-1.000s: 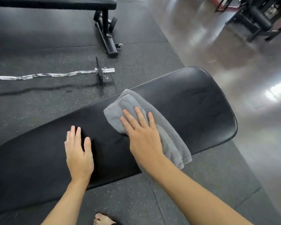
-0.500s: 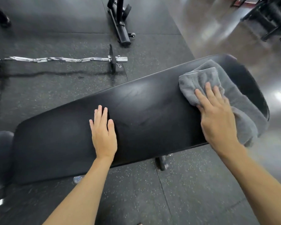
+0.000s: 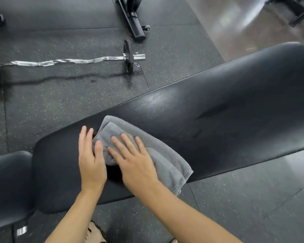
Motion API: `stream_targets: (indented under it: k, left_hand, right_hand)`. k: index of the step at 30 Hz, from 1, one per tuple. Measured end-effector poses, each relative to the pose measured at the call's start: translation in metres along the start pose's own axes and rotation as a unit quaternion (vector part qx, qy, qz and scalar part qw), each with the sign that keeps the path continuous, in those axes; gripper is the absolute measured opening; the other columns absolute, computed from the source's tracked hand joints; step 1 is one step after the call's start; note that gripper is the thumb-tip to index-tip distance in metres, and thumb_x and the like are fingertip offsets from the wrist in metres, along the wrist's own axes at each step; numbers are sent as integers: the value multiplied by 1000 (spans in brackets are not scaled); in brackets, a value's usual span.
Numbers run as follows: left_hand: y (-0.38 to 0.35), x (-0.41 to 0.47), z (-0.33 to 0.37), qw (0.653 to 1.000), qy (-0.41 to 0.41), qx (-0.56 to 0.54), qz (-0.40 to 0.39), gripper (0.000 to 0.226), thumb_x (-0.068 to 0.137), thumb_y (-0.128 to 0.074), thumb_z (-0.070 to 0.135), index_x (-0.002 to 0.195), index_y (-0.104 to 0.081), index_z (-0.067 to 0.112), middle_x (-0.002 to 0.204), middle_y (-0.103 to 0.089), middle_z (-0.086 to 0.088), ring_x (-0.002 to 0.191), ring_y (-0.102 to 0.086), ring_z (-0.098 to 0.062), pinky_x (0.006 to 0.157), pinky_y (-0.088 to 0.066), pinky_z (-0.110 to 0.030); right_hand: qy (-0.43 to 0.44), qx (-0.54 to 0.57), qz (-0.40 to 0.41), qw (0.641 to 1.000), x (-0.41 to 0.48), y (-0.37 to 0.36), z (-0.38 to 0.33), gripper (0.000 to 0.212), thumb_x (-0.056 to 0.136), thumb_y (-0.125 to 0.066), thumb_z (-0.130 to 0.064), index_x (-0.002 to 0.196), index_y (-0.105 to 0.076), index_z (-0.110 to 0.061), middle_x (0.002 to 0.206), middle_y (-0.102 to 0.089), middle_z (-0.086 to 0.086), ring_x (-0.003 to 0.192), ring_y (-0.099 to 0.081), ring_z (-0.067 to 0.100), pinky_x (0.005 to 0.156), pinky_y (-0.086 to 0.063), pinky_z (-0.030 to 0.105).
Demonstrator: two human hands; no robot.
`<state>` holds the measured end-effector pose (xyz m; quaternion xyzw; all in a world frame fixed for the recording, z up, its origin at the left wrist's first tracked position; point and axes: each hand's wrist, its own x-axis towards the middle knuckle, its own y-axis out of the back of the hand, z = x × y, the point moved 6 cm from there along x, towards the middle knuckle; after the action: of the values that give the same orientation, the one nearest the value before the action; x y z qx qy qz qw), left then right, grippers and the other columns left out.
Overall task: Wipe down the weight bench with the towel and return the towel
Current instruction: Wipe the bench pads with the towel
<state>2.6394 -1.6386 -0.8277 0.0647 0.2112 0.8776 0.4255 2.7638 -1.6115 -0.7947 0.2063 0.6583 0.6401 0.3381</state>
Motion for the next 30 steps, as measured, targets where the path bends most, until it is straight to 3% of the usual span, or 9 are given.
stream_targets:
  k: [1, 5, 9, 11, 13, 16, 20, 24, 30]
  left_hand:
    - [0, 1, -4, 1000, 0, 4, -13, 45, 109, -38, 17, 153, -40, 9, 167, -25, 5, 148, -21, 8, 116, -16, -5]
    - [-18, 0, -11, 995, 16, 36, -89, 53, 108, -40, 24, 159, -27, 17, 170, -10, 13, 156, 2, -2, 127, 2, -31]
    - [-27, 1, -10, 994, 15, 77, -74, 56, 107, -40, 25, 159, -24, 13, 171, -7, 3, 157, 7, -12, 126, 8, -38]
    - [-32, 0, -4, 996, 20, 58, -72, 56, 107, -39, 25, 159, -25, 13, 171, -7, 3, 156, 8, -9, 127, 7, -40]
    - [-36, 1, 5, 997, 22, 23, -72, 52, 108, -39, 19, 158, -28, 13, 170, -10, 7, 153, 7, 3, 128, 4, -38]
    - [-40, 2, 22, 998, 19, -16, -53, 48, 108, -38, 13, 156, -35, 10, 168, -19, 8, 155, -4, 0, 128, 0, -32]
    - [-41, 8, 35, 998, 24, -46, -44, 46, 108, -37, 14, 154, -38, 11, 167, -25, 5, 155, -16, -7, 128, -15, -37]
    - [-31, 14, 41, 998, 31, -44, -11, 43, 108, -37, 14, 151, -43, 12, 165, -30, 4, 150, -27, -5, 121, -23, -24]
    - [-53, 1, 63, 998, 31, -48, -37, 40, 108, -39, 17, 147, -50, 14, 160, -40, 8, 147, -34, -4, 122, -27, -30]
  right_hand:
    - [-31, -1, 19, 999, -2, 7, 17, 64, 88, -26, -20, 148, -47, -22, 163, -32, 2, 152, -25, 27, 122, -7, 51]
    - [-187, -31, 95, 977, -24, 55, 125, 65, 87, -37, -12, 150, -44, -25, 163, -31, 2, 151, -26, 30, 119, -14, 55]
    - [-331, -32, 132, 934, -51, 115, 251, 55, 98, -42, -13, 151, -42, -26, 165, -22, 12, 153, -17, 36, 119, -16, 61]
    - [-366, -15, 151, 918, -48, 130, 282, 48, 103, -41, -20, 151, -42, -24, 166, -17, 15, 153, -12, 37, 121, -13, 59]
    - [-359, -12, 162, 919, -34, 132, 286, 47, 104, -39, -21, 152, -41, -21, 166, -19, 16, 153, -13, 37, 122, -13, 56]
    - [-320, 4, 169, 932, -6, 118, 254, 49, 101, -40, -16, 150, -44, -17, 163, -27, 15, 152, -20, 35, 122, -17, 54]
    - [-177, 25, 126, 976, 36, 66, 131, 57, 89, -42, -10, 145, -51, -17, 160, -35, 14, 149, -30, 35, 120, -25, 53]
    - [-47, 27, 27, 998, 21, 20, 32, 61, 88, -32, -22, 146, -50, -19, 160, -35, 11, 150, -29, 28, 122, -23, 48]
    - [-81, 27, 31, 996, -39, 26, 75, 62, 84, -34, -18, 142, -53, -21, 159, -40, 3, 149, -33, 23, 119, -18, 47]
